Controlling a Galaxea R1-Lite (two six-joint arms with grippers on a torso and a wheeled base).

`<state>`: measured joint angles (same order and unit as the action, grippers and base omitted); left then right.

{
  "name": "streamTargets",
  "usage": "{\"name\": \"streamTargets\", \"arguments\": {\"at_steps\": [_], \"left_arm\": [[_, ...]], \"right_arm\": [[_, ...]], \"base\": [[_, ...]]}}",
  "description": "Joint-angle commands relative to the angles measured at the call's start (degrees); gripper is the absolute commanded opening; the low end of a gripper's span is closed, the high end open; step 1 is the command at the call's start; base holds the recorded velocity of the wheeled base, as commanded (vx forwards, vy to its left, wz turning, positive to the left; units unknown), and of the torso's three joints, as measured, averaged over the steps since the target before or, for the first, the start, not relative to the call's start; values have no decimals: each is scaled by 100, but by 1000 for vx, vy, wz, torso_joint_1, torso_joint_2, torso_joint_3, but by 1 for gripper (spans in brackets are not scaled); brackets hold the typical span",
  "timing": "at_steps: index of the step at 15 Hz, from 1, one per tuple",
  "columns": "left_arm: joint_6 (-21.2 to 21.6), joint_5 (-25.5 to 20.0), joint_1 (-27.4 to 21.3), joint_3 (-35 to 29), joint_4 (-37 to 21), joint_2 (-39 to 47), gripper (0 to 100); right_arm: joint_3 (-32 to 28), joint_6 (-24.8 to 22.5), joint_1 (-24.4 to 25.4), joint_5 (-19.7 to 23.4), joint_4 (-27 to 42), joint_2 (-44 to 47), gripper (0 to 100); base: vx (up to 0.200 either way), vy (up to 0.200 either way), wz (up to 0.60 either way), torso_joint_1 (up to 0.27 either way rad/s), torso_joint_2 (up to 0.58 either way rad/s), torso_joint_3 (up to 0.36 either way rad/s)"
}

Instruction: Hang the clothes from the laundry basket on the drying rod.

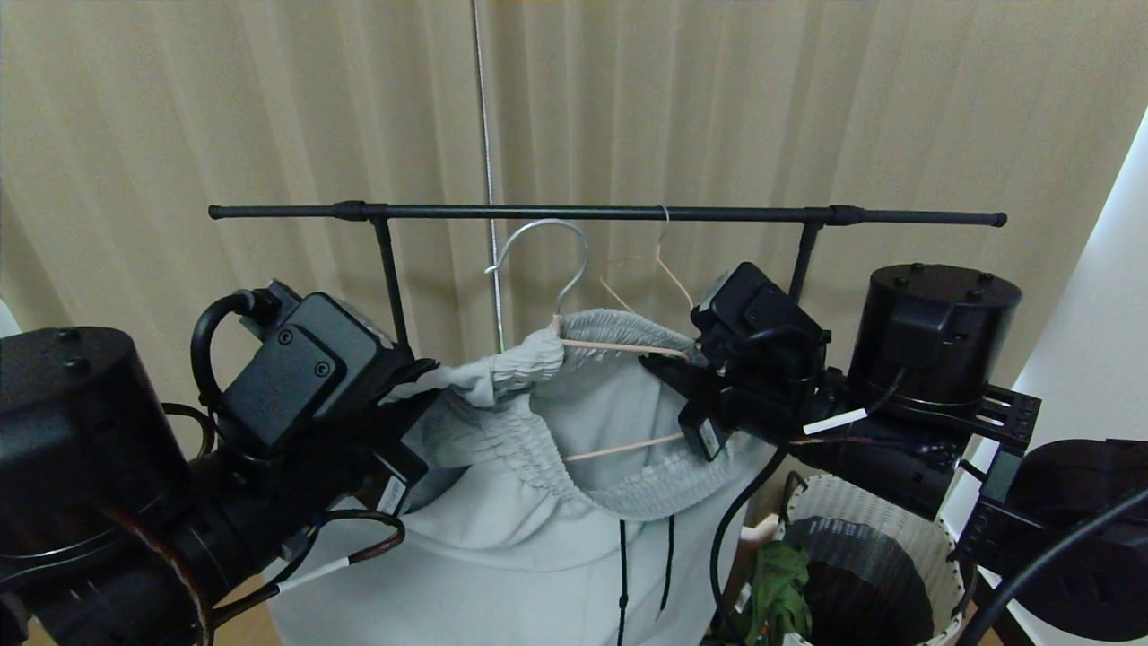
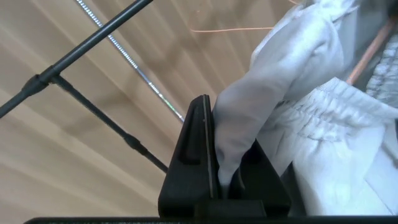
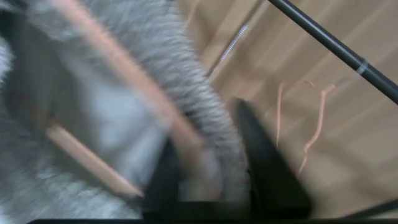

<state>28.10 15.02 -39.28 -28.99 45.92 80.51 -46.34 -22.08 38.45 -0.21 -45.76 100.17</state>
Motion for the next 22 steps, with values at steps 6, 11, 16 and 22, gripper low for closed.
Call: {"name": "streamTargets", "arguments": {"at_steps": [6,11,16,22], "left_arm": [[-15,19,34,25,-4,0,0],[-41,10,43,-28,-4,-44,100],[-50,10,236,25,-13,-246,100],[-94,-561,1107,763,-39,-940,100]], "right_arm": [[2,10,-4,-32,-29,-59,0],[-7,10,-13,-50,-20,-138,0],[11,10,-162,-331,-12,-244,0],[37,19,-681,-410,-3,-604,0]], "base": [[0,0,0,0,0,0],[0,0,0,0,0,0],[0,0,0,0,0,0],[0,0,0,0,0,0]]}}
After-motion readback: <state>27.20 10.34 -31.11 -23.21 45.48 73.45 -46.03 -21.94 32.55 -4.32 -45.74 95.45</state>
